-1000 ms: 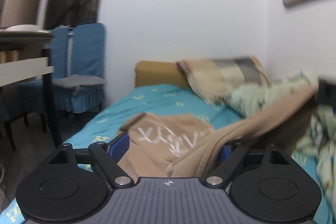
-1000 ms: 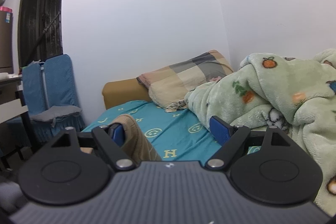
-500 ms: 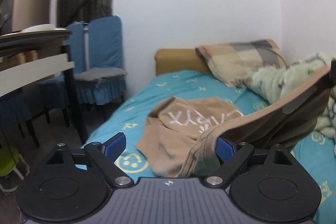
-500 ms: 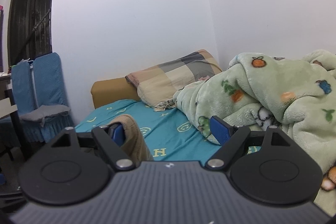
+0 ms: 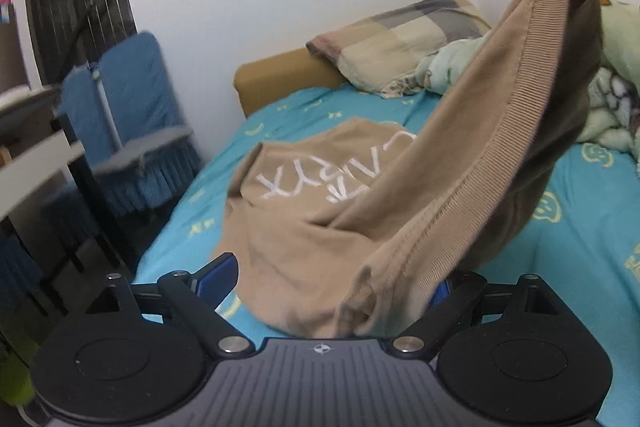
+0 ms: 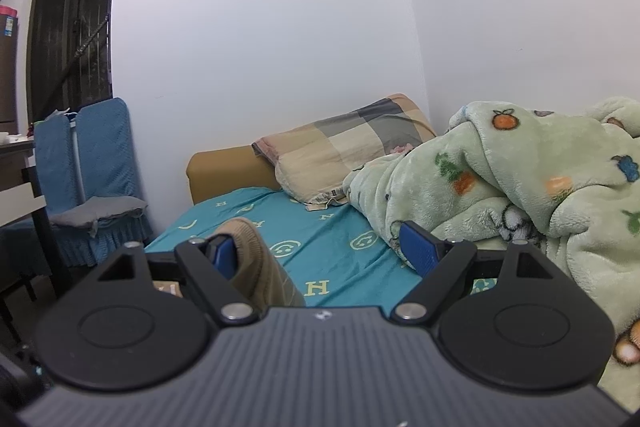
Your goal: Fold clothes
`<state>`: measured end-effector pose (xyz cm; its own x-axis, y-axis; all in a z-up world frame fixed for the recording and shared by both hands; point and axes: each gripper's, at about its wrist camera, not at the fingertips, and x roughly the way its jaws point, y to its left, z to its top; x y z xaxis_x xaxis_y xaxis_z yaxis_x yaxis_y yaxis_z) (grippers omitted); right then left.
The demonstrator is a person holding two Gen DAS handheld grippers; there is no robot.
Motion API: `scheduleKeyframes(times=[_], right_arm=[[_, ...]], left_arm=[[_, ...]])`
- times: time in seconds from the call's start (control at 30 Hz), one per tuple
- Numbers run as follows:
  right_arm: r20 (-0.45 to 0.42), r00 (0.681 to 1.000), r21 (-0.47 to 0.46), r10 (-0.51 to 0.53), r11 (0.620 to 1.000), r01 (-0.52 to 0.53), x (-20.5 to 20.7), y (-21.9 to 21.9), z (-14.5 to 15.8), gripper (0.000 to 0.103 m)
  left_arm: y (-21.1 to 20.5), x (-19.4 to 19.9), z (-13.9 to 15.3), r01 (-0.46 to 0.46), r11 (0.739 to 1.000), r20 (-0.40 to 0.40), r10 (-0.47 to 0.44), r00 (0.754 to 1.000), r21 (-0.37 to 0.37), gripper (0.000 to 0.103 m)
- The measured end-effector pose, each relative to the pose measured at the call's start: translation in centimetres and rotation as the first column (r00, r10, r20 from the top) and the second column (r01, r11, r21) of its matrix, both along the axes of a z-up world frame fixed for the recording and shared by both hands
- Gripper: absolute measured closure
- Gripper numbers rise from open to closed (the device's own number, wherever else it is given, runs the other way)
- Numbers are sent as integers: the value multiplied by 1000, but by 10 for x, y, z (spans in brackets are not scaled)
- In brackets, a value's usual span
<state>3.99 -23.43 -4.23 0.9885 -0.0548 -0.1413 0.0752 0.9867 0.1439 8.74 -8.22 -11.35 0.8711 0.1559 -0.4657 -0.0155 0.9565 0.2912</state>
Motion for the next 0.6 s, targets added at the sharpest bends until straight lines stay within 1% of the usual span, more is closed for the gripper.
scheduleKeyframes(times=[0.07,0.1,0.13,0.17,0.23,0.33,0.4,0.43,0.47,0.5,0.53,0.57,0.6], right_arm=[[0,1000,-10,-1,1000,1,1,-1,-1,19],[-2,1000,-16,-2,1000,2,1,-1,-2,19],[-18,1000,-24,0,1000,0,4,-1,-5,19],[-50,999,-32,11,999,-13,8,-1,-8,19],[-129,991,-63,41,997,-49,18,5,-19,19],[-259,965,-164,49,982,-94,34,25,-44,20],[-372,927,-202,47,970,-131,46,34,-63,21],[-409,912,-190,39,974,-127,50,34,-71,21],[-422,906,-176,26,978,-110,51,30,-75,21],[-408,913,-162,9,983,-82,48,25,-74,20],[-381,925,-149,-7,987,-54,43,20,-70,20],[-322,947,-136,-20,990,-25,33,16,-60,20],[-262,964,-121,-34,993,2,23,12,-50,20]], left_arm=[[16,6,10,-82,994,43,85,995,-68,12],[31,8,17,-145,980,65,155,986,-138,12],[46,8,24,-200,959,81,220,972,-201,11],[62,5,30,-249,931,94,283,955,-266,11],[85,-3,42,-304,882,109,363,925,-359,9],[104,-16,55,-363,834,129,449,884,-415,11],[113,-25,63,-379,810,126,477,870,-447,12],[116,-29,65,-385,806,122,482,868,-450,12],[117,-32,68,-381,810,118,475,872,-446,12],[117,-37,70,-372,819,117,462,879,-437,12],[116,-42,73,-368,825,120,455,882,-429,12],[115,-50,77,-356,832,132,447,885,-424,12],[117,-58,82,-345,834,144,441,886,-431,12]])
